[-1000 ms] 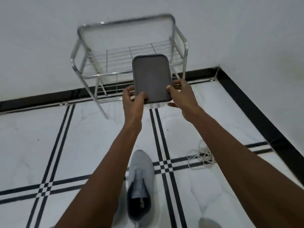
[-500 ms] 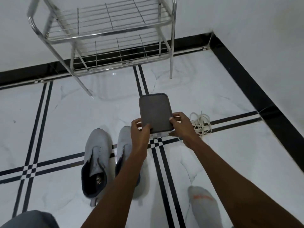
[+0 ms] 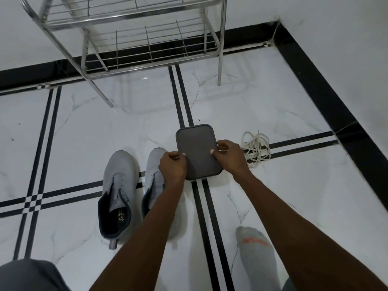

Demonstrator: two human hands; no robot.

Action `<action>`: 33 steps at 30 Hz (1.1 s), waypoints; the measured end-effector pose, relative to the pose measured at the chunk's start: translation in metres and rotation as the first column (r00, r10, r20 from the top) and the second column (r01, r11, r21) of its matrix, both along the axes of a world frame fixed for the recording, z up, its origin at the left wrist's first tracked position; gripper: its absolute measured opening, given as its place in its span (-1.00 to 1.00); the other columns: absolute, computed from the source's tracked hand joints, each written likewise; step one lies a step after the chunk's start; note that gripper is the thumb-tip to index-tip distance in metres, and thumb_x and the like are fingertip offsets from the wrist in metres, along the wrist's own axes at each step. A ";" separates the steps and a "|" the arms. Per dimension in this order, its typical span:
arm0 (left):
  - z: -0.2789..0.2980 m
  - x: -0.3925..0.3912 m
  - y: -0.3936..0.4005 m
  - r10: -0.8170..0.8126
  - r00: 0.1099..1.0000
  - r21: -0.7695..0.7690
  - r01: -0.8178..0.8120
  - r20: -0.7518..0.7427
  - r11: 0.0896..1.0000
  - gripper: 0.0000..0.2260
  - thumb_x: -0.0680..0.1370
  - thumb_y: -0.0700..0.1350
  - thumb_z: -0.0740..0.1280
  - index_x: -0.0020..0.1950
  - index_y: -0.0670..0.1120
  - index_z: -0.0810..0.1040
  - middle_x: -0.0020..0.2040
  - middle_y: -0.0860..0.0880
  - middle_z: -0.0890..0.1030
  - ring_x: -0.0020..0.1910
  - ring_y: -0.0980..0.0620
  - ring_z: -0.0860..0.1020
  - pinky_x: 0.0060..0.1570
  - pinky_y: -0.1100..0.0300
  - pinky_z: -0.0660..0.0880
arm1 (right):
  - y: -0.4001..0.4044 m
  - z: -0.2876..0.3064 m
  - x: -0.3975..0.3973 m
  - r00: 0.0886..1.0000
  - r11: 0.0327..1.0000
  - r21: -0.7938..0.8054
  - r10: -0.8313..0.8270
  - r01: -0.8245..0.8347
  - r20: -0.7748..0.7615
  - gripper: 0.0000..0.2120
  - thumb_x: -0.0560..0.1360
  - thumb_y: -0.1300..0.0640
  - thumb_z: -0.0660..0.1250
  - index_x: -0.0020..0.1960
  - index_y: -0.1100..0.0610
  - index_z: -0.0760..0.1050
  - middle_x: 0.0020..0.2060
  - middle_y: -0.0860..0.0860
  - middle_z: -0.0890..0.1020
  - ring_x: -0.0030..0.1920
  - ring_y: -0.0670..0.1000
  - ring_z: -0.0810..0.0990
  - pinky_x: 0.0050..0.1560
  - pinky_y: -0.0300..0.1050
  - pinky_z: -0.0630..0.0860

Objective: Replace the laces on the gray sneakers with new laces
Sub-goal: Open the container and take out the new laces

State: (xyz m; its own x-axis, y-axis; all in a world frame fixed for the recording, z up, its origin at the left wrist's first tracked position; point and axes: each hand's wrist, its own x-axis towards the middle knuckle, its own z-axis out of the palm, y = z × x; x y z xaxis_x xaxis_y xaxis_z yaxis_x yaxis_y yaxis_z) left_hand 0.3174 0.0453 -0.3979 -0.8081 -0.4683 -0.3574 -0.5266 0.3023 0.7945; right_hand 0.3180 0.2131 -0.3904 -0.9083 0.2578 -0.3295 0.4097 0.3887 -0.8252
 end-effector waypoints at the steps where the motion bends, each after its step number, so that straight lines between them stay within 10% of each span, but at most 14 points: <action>1: 0.001 -0.003 0.000 0.008 1.000 -0.006 -0.007 0.014 1.000 -0.83 0.56 -0.10 0.46 0.08 -0.17 0.64 -0.04 -0.03 0.67 -0.01 -0.02 0.62 0.18 0.02 0.57 | -0.001 0.001 -0.005 1.000 1.000 0.015 0.003 -0.003 -0.005 -0.67 0.47 0.15 0.49 0.21 0.21 0.60 0.08 0.09 0.69 0.06 0.04 0.66 0.15 0.01 0.59; 12: 0.015 -0.019 -0.002 0.011 0.985 0.103 -0.029 0.172 0.994 -0.69 0.57 0.03 0.43 -0.31 -0.07 0.48 -0.26 -0.02 0.56 -0.22 0.00 0.54 -0.09 0.13 0.55 | -0.008 0.009 -0.024 0.996 0.996 0.073 -0.054 0.049 0.066 -0.86 0.43 0.19 0.52 -0.23 0.05 0.58 -0.06 0.13 0.72 0.00 0.16 0.68 0.02 0.14 0.64; 17: 0.024 -0.023 -0.004 0.000 0.981 0.265 -0.051 0.192 0.963 -0.73 0.55 0.09 0.44 -0.18 -0.06 0.51 -0.11 -0.04 0.60 -0.08 -0.04 0.59 -0.11 0.12 0.52 | -0.007 0.017 -0.030 0.990 0.998 0.015 -0.057 0.055 0.131 -0.70 0.51 0.06 0.45 -0.10 0.35 0.64 -0.10 0.25 0.70 -0.12 0.20 0.67 -0.04 0.13 0.65; 23: 0.031 -0.020 -0.002 -0.047 0.993 0.306 0.013 0.105 0.952 -0.59 0.56 0.07 0.43 0.30 -0.15 0.57 0.13 -0.10 0.65 0.08 -0.12 0.63 0.17 -0.06 0.60 | -0.006 0.022 -0.036 0.986 0.996 -0.064 -0.052 0.063 0.155 -0.76 0.53 0.01 0.42 -0.24 0.12 0.61 -0.08 0.12 0.70 -0.01 0.13 0.66 -0.08 0.04 0.64; 28: 0.035 -0.027 -0.016 -0.016 1.000 0.378 0.015 0.001 0.926 -0.85 0.67 0.03 0.29 0.09 -0.02 0.57 0.01 0.03 0.65 0.07 -0.06 0.63 0.12 0.00 0.59 | -0.003 0.026 -0.038 0.995 0.996 -0.073 -0.052 0.058 0.083 -0.77 0.59 -0.03 0.33 -0.12 0.10 0.60 -0.21 -0.04 0.62 -0.10 0.04 0.58 0.01 0.04 0.60; 33: 0.028 -0.044 -0.051 0.150 0.989 0.484 -0.134 0.005 0.865 -0.85 0.68 -0.05 0.30 0.12 -0.10 0.60 -0.01 0.01 0.64 0.02 -0.04 0.62 0.18 0.00 0.58 | 0.006 0.012 -0.030 0.998 0.993 0.101 0.047 -0.052 0.050 -0.66 0.54 0.02 0.40 0.26 0.14 0.52 0.12 0.09 0.62 0.10 0.11 0.62 0.19 0.10 0.57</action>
State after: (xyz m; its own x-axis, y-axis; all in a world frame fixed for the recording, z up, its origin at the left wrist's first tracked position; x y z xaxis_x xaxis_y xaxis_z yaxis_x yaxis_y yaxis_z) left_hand 0.2738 -0.0057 -0.3700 -0.7606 -0.3552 -0.5434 -0.5068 -0.1984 0.8390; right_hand 0.2883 0.2186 -0.3779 -0.9049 0.2472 -0.3464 0.4251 0.4912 -0.7602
